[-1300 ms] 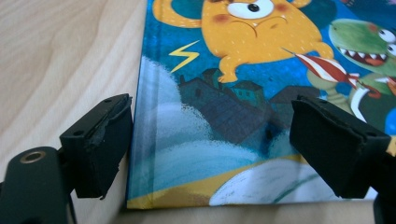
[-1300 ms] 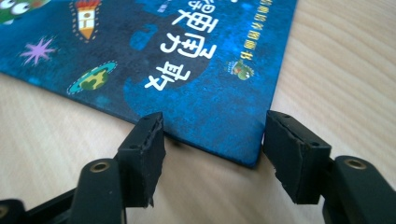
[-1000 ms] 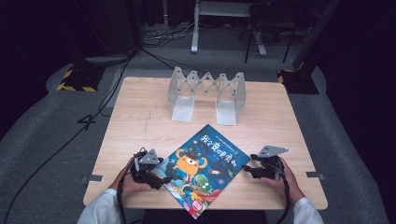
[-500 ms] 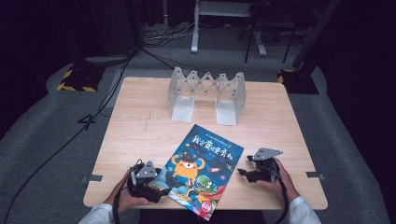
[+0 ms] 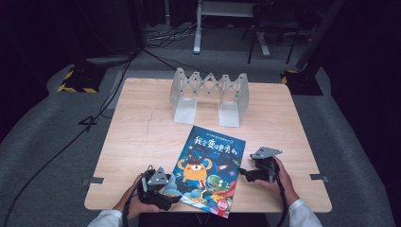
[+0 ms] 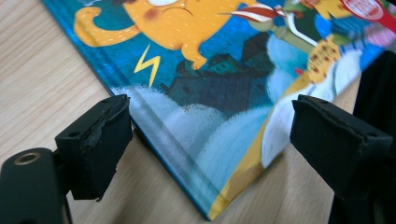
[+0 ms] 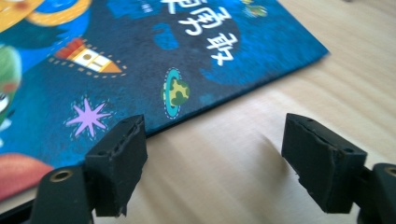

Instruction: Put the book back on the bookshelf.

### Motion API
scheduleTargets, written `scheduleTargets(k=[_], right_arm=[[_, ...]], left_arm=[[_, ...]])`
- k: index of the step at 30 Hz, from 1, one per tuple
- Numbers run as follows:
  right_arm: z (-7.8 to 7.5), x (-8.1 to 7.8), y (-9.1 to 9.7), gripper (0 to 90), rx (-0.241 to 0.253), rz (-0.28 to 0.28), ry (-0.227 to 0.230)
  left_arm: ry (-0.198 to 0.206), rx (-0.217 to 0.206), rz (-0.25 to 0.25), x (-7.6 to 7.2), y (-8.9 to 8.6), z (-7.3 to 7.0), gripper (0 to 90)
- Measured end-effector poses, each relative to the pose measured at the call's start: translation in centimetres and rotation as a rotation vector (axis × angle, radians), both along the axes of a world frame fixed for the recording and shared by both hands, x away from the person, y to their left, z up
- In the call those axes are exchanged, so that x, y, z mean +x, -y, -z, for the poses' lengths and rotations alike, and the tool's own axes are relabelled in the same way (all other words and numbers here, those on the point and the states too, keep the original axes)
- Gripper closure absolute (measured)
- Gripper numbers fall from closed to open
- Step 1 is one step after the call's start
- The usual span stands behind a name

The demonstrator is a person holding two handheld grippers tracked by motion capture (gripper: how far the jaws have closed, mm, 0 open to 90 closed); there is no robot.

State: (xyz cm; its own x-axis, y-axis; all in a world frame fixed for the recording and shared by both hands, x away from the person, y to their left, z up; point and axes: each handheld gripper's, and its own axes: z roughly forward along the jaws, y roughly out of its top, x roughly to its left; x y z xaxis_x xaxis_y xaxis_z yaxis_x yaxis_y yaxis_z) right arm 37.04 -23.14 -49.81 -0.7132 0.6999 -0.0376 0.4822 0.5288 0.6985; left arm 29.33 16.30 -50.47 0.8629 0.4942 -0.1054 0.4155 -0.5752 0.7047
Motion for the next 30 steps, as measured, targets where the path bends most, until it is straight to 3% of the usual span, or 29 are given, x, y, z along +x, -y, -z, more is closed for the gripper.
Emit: scheduleTargets(k=[8,13,15,17,18,21,25,30], right_arm=[[0.0,1.8,0.3,29.7,-0.003,0.116,0.028],[-0.2,0.8,1.0,29.4,-0.016,0.076,0.008],[-0.4,-0.6,2.0,27.8,-0.038,0.015,-0.006],[-0.4,-0.9,2.3,27.6,-0.034,0.008,-0.015],[-0.6,-1.8,2.9,26.9,-0.041,-0.006,-0.043],[-0.7,-2.6,3.3,26.9,-0.054,-0.011,-0.05],[-1.0,-4.0,3.5,26.0,-0.082,-0.035,-0.086],[-1.4,-5.5,3.1,21.1,-0.142,-0.071,-0.161]], left_arm=[[0.031,0.03,0.035,-0.7,2.2,0.0,14.1],[0.036,0.03,0.037,-1.1,3.2,0.1,14.1],[0.044,0.027,0.051,-1.3,3.7,0.1,14.2],[0.036,0.018,0.062,-1.4,4.0,0.1,14.6],[0.023,0.004,0.07,-1.4,4.3,0.1,14.9],[0.031,0.02,0.082,-1.4,4.5,0.0,14.9],[0.021,0.031,0.044,-1.2,3.8,-0.2,18.0],[0.011,0.051,-0.02,-0.6,1.2,-0.6,17.1]])
